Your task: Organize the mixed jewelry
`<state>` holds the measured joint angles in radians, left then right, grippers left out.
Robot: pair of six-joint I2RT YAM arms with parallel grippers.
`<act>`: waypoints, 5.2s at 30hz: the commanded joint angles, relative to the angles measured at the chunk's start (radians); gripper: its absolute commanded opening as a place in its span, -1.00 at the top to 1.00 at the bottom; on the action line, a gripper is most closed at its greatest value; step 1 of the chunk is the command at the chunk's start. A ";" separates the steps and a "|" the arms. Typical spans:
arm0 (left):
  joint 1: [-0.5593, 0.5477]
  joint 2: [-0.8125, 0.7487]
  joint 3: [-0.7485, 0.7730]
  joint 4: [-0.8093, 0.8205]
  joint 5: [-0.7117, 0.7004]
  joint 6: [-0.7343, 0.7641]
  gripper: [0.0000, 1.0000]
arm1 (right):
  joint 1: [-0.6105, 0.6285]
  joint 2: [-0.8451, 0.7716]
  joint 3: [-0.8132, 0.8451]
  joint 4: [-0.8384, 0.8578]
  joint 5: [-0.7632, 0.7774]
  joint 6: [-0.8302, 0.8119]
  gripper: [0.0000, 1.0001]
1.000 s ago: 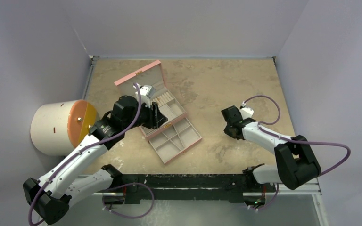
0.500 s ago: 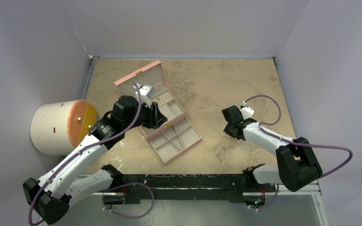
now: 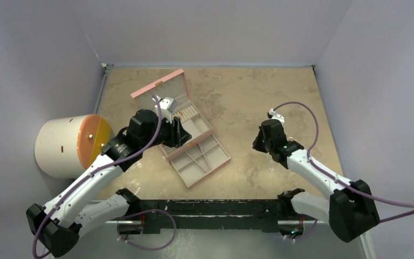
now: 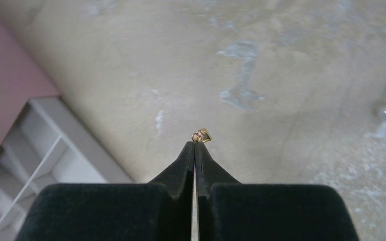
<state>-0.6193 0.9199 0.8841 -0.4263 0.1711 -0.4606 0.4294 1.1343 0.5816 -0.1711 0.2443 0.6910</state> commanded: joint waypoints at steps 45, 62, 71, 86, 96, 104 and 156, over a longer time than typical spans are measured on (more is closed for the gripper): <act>0.000 -0.130 -0.224 0.676 0.591 -0.443 0.06 | 0.323 -0.095 0.130 0.927 -1.209 -0.481 1.00; 0.000 -0.136 -0.222 0.691 0.613 -0.451 0.45 | 0.353 -0.078 0.142 0.873 -1.198 -0.507 1.00; 0.000 -0.133 -0.220 0.702 0.613 -0.458 0.59 | 0.353 -0.110 0.127 0.867 -1.158 -0.507 1.00; 0.000 -0.141 -0.222 0.698 0.607 -0.459 0.64 | 0.354 -0.129 0.104 0.859 -1.129 -0.510 1.00; 0.000 -0.142 -0.228 0.696 0.607 -0.455 1.00 | 0.354 -0.140 0.088 0.861 -1.106 -0.509 1.00; 0.000 -0.153 -0.218 0.643 0.575 -0.423 1.00 | 0.353 -0.151 0.079 0.848 -1.083 -0.506 0.96; 0.000 -0.115 -0.164 0.532 0.549 -0.332 1.00 | 0.378 -0.143 0.137 0.768 -1.047 -0.501 0.42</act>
<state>-0.6193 0.8097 0.7013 0.0441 0.7113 -0.7856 0.7959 0.9943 0.6693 0.5434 -0.7788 0.1860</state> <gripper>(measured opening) 0.096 0.301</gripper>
